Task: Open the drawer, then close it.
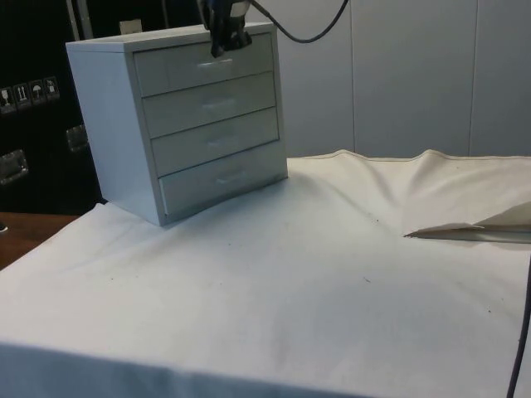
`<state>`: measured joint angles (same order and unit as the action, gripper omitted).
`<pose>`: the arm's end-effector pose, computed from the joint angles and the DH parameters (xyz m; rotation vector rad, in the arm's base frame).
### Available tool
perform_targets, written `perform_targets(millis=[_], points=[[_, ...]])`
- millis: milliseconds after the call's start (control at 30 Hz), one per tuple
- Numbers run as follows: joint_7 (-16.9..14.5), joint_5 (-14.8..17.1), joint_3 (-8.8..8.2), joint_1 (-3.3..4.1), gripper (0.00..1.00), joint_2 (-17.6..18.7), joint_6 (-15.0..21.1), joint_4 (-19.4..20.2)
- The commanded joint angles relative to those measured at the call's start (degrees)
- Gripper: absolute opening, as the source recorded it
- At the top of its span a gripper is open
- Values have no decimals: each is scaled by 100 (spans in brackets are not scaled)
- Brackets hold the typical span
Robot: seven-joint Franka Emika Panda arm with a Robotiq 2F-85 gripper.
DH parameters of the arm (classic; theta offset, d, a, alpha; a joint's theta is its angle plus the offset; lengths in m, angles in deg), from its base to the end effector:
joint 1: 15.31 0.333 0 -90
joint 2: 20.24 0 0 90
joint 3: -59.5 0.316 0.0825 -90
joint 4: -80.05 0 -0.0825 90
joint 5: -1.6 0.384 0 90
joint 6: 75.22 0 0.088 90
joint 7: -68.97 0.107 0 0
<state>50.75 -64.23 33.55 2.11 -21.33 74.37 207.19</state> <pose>0.5483 -0.0628 0.4170 1.9981 1.1951 0.2133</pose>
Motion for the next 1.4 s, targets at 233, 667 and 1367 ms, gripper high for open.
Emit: perform_targets(millis=[233, 667, 1367], points=[[17, 0, 40, 11, 0, -178, -17, 189], [126, -103, 143, 11, 0, -527, -103, 493], [178, -103, 332, 0, 0, -1152, -229, 1049]])
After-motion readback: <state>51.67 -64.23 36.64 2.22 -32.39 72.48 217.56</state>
